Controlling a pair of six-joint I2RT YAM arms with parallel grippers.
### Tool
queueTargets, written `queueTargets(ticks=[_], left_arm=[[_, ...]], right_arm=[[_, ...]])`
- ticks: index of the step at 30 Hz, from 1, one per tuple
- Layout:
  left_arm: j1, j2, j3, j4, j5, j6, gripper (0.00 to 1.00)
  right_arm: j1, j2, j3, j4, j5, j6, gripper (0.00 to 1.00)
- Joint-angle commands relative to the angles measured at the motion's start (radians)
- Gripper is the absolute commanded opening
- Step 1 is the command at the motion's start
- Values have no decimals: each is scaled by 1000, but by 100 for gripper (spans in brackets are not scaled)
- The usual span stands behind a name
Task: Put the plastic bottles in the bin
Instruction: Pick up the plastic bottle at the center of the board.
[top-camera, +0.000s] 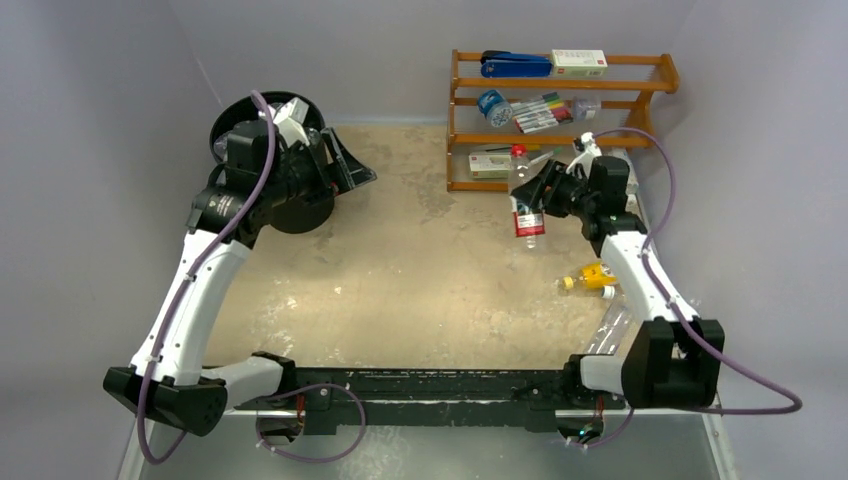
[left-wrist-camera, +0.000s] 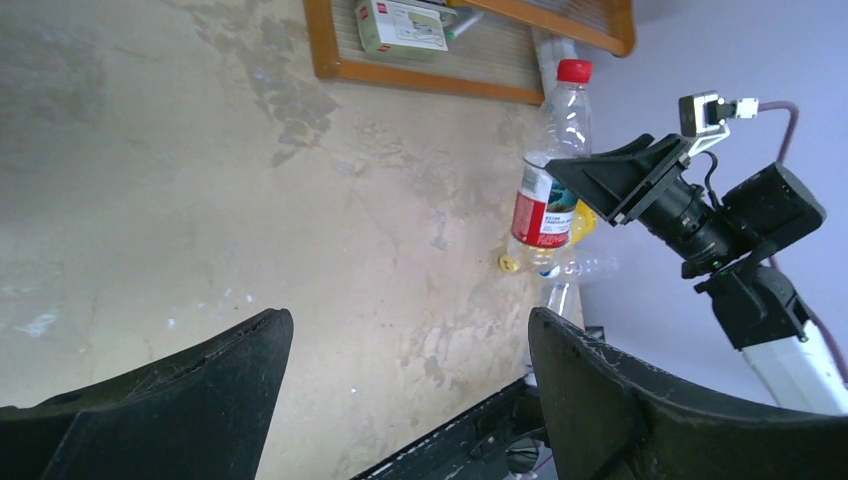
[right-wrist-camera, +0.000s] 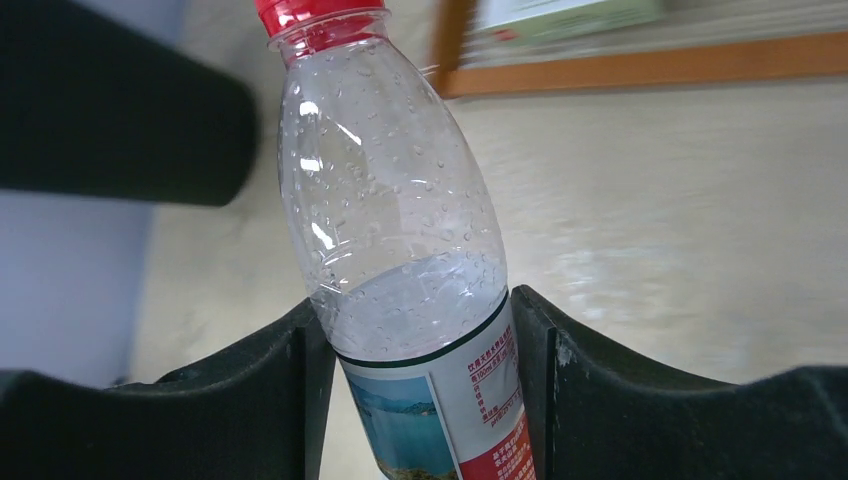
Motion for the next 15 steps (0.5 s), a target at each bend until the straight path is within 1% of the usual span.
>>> queueTargets(ticks=[1, 6, 13, 15], left_arm=[[-4, -57, -72, 178, 82, -94, 88], [-4, -88, -97, 167, 71, -95, 88], [-4, -155, -129, 138, 45, -95, 88], [-4, -166, -134, 137, 44, -99, 88]], right_arm=[[68, -78, -64, 228, -289, 270, 60], [180, -129, -11, 193, -241, 301, 61], [212, -177, -10, 191, -244, 347, 61], [226, -186, 23, 184, -240, 354, 61]])
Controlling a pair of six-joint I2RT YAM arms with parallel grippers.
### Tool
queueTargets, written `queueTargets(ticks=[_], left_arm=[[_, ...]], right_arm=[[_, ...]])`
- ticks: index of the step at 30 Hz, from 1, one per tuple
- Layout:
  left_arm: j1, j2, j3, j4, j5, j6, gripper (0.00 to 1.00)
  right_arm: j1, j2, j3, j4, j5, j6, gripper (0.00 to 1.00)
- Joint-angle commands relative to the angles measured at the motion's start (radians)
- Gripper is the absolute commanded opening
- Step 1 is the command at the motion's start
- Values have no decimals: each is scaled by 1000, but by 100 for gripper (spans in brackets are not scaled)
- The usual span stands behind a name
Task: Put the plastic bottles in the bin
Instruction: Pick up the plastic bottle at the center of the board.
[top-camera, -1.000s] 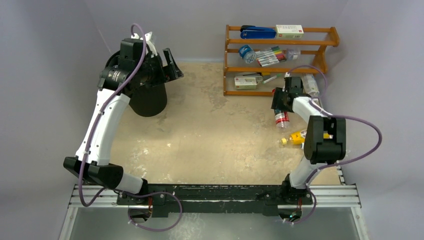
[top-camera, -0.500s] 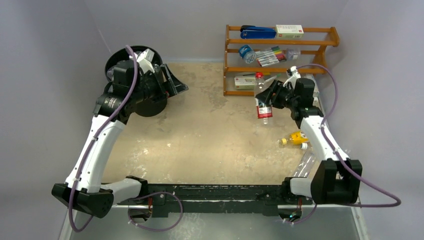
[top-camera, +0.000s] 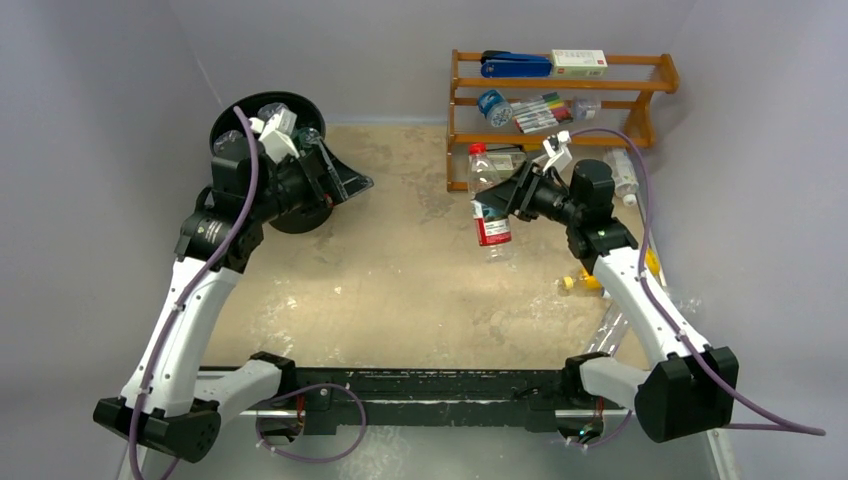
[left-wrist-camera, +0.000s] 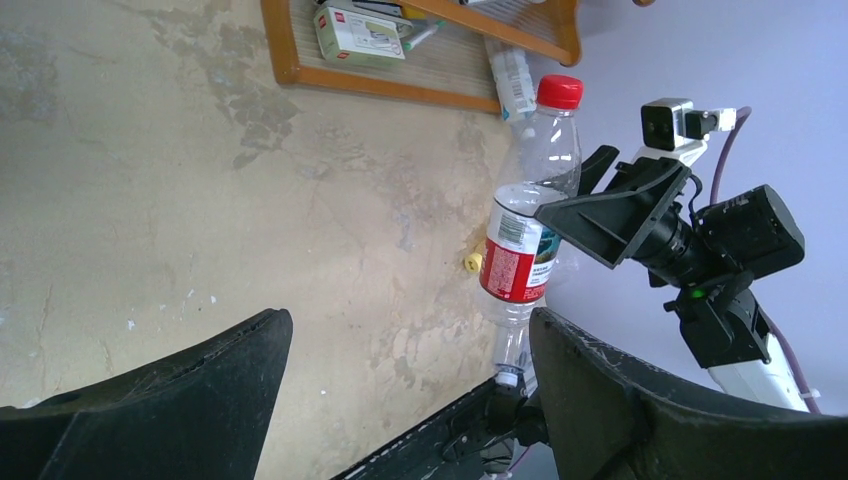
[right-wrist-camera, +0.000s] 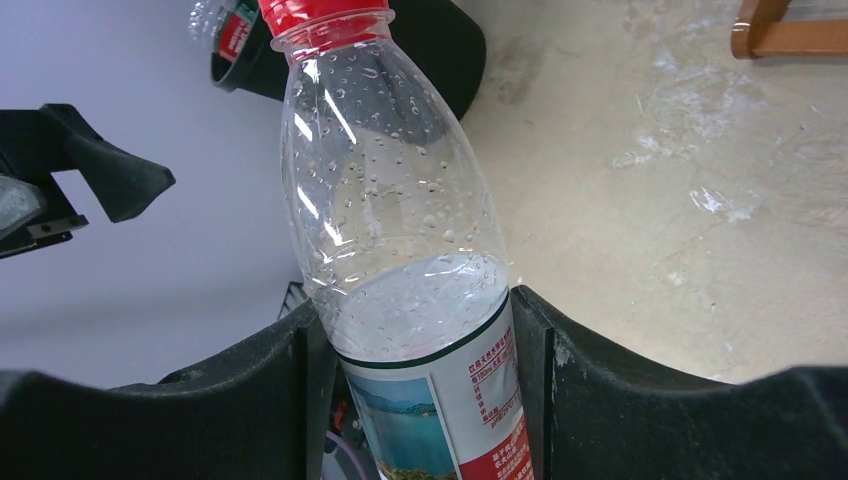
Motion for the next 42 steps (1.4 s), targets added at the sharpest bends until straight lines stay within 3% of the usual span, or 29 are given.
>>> queueTargets(ticks=[1, 14, 30, 36, 42], left_arm=[[-4, -47, -9, 42, -2, -16, 88], [-4, -117, -110, 219, 40, -154, 89], [-4, -196, -278, 617, 37, -414, 91], [-4, -197, -284, 607, 31, -403, 90], [-4, -193, -245, 476, 24, -308, 86]], right_arm=[[29, -32, 78, 36, -20, 50, 61], [208, -49, 63, 114, -1, 112, 60], [536, -6, 19, 296, 85, 161, 59], [591, 23, 28, 305, 116, 165, 59], [597, 46, 67, 285, 132, 161, 59]])
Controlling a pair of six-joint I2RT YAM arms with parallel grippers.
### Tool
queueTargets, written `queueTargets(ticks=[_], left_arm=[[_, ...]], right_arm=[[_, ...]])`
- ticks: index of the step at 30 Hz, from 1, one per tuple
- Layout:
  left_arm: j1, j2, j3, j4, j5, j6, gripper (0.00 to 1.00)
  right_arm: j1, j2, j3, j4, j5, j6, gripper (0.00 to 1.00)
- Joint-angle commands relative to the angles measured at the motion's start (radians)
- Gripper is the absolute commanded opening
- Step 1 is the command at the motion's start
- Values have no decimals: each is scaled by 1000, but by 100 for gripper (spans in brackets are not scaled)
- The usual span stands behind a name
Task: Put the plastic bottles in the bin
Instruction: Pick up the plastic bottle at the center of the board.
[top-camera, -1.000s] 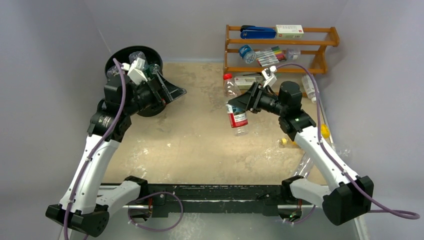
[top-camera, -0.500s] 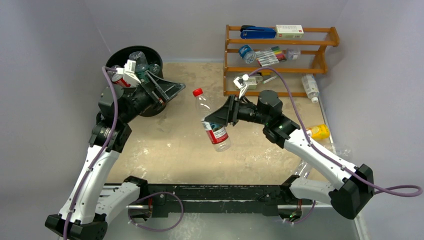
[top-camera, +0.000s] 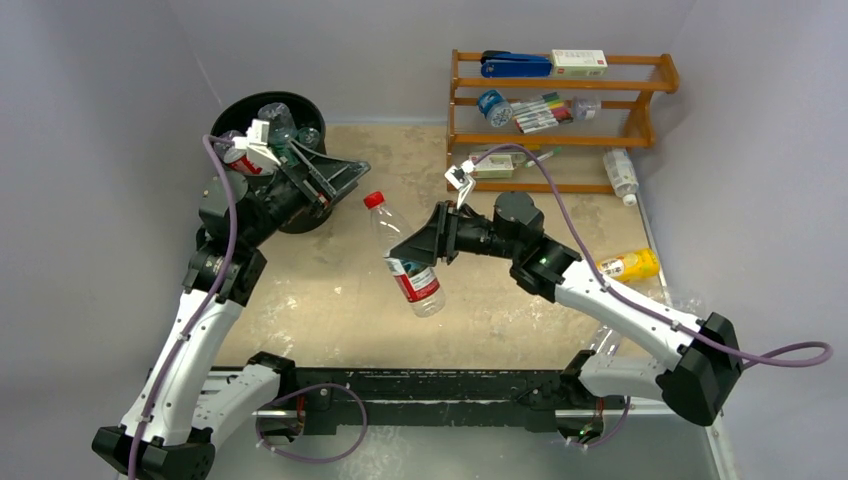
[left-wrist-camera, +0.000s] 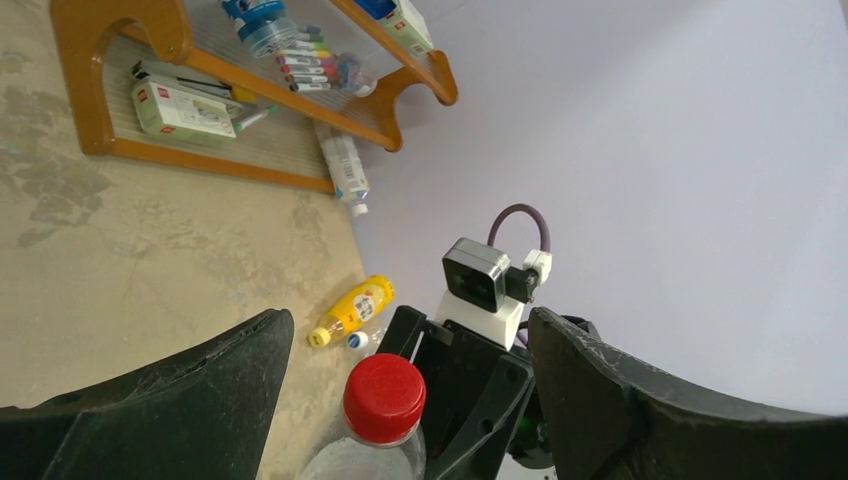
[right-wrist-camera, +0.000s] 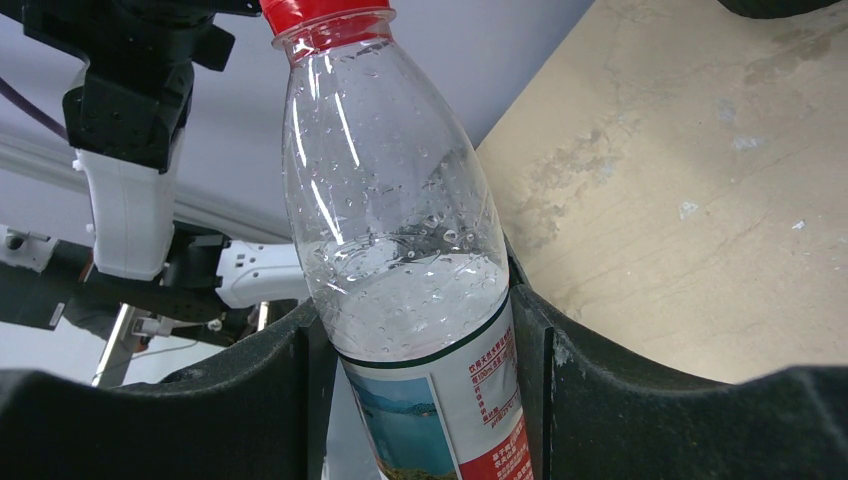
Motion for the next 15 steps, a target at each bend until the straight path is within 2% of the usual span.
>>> queueTargets(ticks=[1, 7, 15], left_arm=[[-4, -5, 45, -59, -15, 88, 86], [-4, 4, 52, -150, -29, 166, 80], [-4, 8, 33, -174, -27, 198, 68]], right_arm=[[3, 10, 62, 44, 29, 0, 60], [12, 51, 107, 44, 31, -2, 60], [28, 118, 154, 45, 39, -7, 60]])
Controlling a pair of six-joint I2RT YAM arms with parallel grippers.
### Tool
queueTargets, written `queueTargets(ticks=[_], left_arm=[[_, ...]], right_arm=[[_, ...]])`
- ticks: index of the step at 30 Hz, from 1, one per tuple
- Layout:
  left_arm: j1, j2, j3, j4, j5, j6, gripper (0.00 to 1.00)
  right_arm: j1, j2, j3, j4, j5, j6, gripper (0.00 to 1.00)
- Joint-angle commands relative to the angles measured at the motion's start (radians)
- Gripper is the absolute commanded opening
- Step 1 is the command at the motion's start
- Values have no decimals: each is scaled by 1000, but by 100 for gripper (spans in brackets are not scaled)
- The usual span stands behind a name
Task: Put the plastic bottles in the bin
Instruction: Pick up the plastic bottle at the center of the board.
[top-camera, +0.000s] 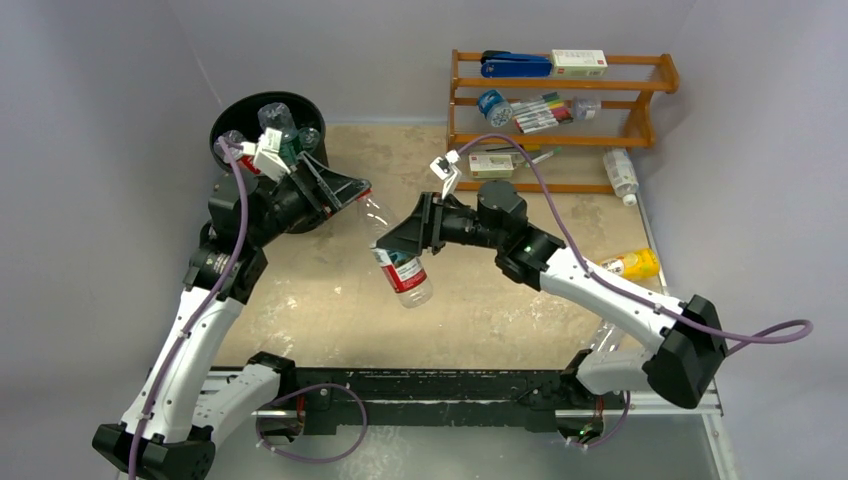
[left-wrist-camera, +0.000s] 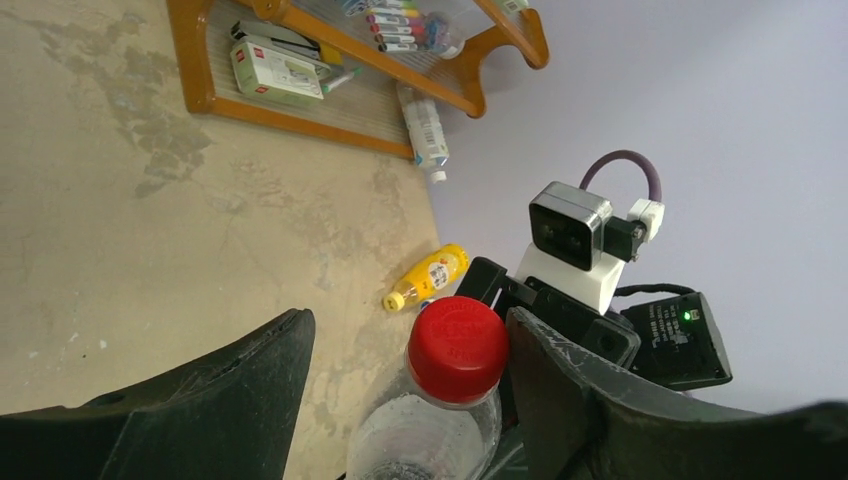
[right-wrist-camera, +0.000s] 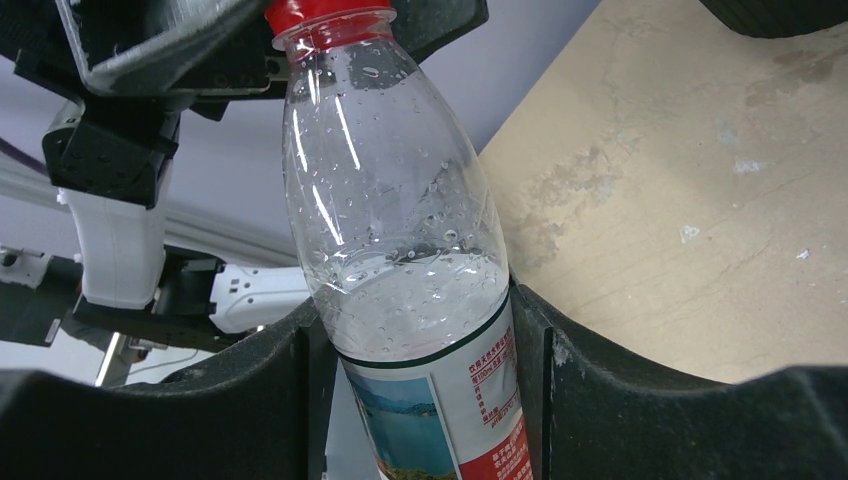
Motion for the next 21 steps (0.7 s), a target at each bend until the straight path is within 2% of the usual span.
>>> queueTargets(ticks=[1, 6, 9, 12, 16, 19, 21], left_arm=[[-4, -3, 23, 2, -7, 56, 66], [-4, 9, 24, -25, 0, 78, 49], [-4, 13, 25, -53, -14, 98, 44], [-4, 17, 28, -80, -41, 119, 30], [-4, 32, 42, -98, -85, 138, 22], [-4, 60, 74, -112, -108, 158, 21], [-4, 89, 107, -125, -116, 176, 19]], right_arm=[[10, 24, 67, 54, 15, -6, 60], [11, 68, 101, 56, 17, -12, 60], [11, 93, 135, 56, 11, -17, 60], [12, 107, 155, 51, 1, -19, 60], [13, 96, 151, 47, -2, -20, 62], [14, 76, 132, 39, -1, -18, 68], [14, 56, 114, 30, 3, -17, 78]])
